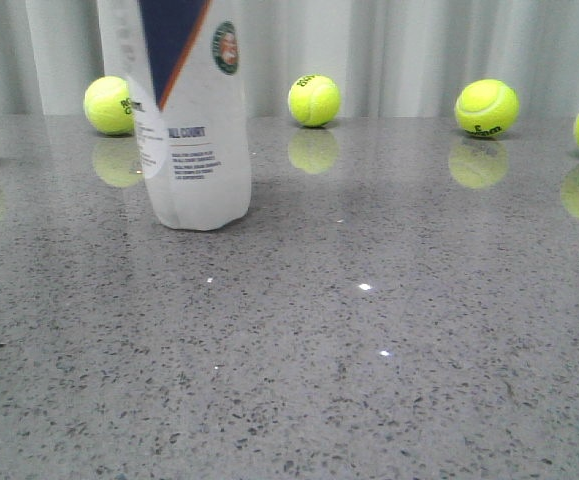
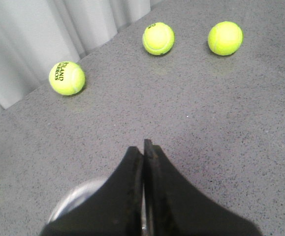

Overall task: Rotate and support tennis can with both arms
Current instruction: 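Open the left gripper and lift it off the upright can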

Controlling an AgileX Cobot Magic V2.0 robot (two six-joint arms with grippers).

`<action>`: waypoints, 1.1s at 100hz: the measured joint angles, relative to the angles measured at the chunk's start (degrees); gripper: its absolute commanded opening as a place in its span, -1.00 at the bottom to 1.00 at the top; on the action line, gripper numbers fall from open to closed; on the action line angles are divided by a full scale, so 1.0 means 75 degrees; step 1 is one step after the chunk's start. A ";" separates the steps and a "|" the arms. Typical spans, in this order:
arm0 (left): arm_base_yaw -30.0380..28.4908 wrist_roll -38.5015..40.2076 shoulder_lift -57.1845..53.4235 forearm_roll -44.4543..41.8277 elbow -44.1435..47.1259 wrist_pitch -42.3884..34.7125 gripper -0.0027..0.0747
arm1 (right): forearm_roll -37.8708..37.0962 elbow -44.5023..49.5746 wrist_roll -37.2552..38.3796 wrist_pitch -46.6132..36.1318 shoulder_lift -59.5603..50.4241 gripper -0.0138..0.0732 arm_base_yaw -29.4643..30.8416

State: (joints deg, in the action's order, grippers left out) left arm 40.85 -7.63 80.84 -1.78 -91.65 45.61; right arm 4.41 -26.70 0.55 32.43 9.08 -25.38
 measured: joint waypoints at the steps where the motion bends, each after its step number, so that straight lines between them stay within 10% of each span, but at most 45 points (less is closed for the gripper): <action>1: 0.0000 0.0000 -0.0035 0.0000 0.0128 -0.0037 -0.98 | 0.0000 0.0000 0.0000 0.0000 0.0000 -0.82 0.0000; 70: 0.0000 0.0509 -0.3336 0.0566 0.6187 -0.4421 -0.98 | 0.0000 0.0000 0.0000 0.0000 0.0000 -0.82 0.0000; 110: -0.0227 0.0524 -0.4594 0.1042 0.8226 -0.4867 -0.98 | 0.0000 0.0000 0.0000 0.0000 0.0000 -0.82 0.0000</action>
State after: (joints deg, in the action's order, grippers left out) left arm 39.15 -3.71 46.38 6.03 -29.95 9.11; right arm 4.41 -26.70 0.55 32.43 9.08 -25.38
